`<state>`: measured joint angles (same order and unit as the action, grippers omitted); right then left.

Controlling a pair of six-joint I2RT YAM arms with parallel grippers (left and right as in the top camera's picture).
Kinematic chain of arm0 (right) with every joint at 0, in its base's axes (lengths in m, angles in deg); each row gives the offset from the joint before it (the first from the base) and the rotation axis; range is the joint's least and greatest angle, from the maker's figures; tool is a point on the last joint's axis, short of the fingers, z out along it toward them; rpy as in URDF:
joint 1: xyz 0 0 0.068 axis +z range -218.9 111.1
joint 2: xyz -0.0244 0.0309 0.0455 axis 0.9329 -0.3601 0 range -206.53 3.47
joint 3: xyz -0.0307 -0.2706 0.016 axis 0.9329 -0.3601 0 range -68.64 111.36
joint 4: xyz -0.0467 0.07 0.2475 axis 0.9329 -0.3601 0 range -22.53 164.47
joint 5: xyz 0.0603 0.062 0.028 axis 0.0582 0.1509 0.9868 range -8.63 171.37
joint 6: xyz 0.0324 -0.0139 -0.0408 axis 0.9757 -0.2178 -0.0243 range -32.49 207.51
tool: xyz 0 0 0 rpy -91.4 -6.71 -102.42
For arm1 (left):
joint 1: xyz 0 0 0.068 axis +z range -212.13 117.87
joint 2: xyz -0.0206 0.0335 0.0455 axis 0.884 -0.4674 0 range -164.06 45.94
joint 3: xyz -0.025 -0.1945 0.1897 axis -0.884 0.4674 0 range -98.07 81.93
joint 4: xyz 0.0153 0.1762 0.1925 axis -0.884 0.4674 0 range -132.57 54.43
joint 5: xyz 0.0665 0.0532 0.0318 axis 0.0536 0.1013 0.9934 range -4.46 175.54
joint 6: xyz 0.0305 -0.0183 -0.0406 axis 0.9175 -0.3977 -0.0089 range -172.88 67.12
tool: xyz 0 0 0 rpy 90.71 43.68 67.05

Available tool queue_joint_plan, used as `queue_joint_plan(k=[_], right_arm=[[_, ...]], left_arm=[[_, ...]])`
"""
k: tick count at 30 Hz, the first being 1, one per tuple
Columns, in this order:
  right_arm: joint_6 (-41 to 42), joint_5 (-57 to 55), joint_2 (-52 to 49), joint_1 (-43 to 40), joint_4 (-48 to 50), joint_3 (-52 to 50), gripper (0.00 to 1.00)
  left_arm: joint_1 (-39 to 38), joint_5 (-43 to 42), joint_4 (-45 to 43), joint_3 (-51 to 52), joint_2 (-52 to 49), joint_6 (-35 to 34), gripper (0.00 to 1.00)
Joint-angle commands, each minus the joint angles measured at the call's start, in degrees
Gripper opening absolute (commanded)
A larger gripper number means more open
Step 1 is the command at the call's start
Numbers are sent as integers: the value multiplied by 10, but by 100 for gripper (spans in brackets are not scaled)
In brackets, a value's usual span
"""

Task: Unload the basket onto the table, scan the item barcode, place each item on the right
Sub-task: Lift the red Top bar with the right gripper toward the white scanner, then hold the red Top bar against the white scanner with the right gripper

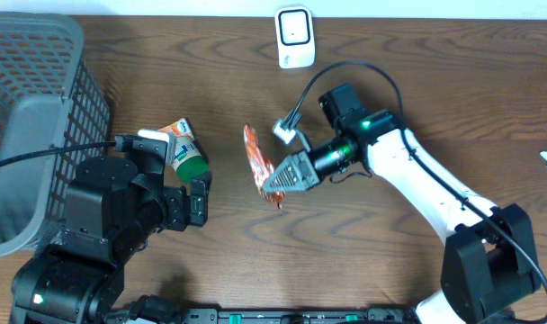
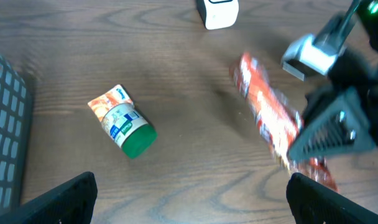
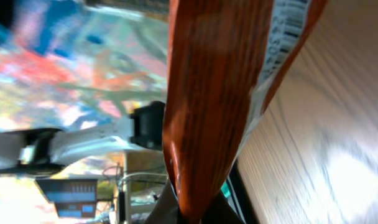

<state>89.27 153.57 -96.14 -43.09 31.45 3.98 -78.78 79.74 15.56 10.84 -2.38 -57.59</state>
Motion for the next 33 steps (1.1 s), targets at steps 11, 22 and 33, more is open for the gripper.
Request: queue_joint_plan(k=[11,22,33], right_arm=[[654,172,-146,-61,916,14,1],[766,158,-339,-130,996,188,1],[761,150,-552,-145,843,519,1]], left_arm=[[2,5,2,-6,1,-1,98],[2,5,2,-6,1,-1,98],[2,5,2,-6,1,-1,98]])
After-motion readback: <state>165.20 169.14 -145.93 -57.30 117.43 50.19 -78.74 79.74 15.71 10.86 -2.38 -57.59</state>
